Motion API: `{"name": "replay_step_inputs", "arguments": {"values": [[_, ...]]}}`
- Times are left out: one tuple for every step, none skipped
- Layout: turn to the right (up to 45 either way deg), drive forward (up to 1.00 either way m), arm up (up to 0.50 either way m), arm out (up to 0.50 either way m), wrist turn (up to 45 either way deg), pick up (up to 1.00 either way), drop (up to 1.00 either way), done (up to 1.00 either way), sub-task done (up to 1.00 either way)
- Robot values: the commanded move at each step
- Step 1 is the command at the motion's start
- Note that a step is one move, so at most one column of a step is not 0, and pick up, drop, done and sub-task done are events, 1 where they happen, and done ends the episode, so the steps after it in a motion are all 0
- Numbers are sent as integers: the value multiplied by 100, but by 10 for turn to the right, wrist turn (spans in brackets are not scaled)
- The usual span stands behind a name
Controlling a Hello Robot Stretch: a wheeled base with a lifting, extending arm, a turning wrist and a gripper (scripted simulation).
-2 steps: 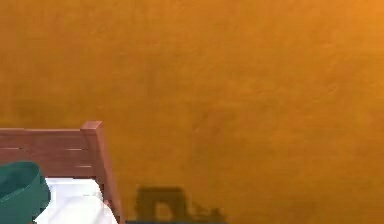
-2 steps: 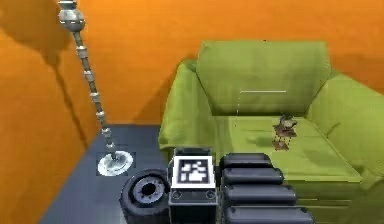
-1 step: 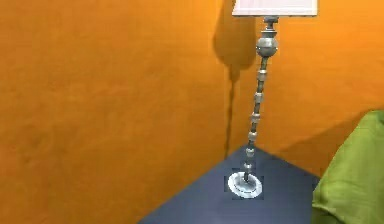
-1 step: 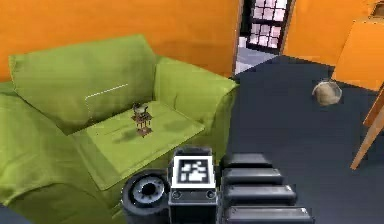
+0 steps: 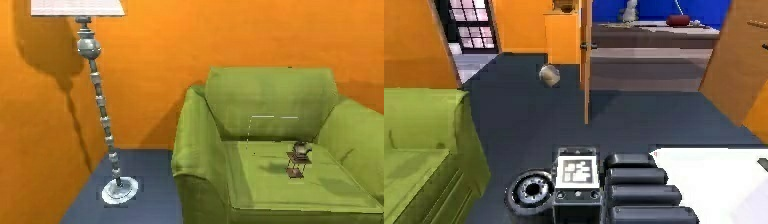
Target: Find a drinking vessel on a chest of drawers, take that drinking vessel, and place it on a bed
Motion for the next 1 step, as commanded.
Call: {"name": "replay_step_inputs", "arguments": {"values": [[450, 0, 0, 0, 0, 0, 0, 0, 0]]}}
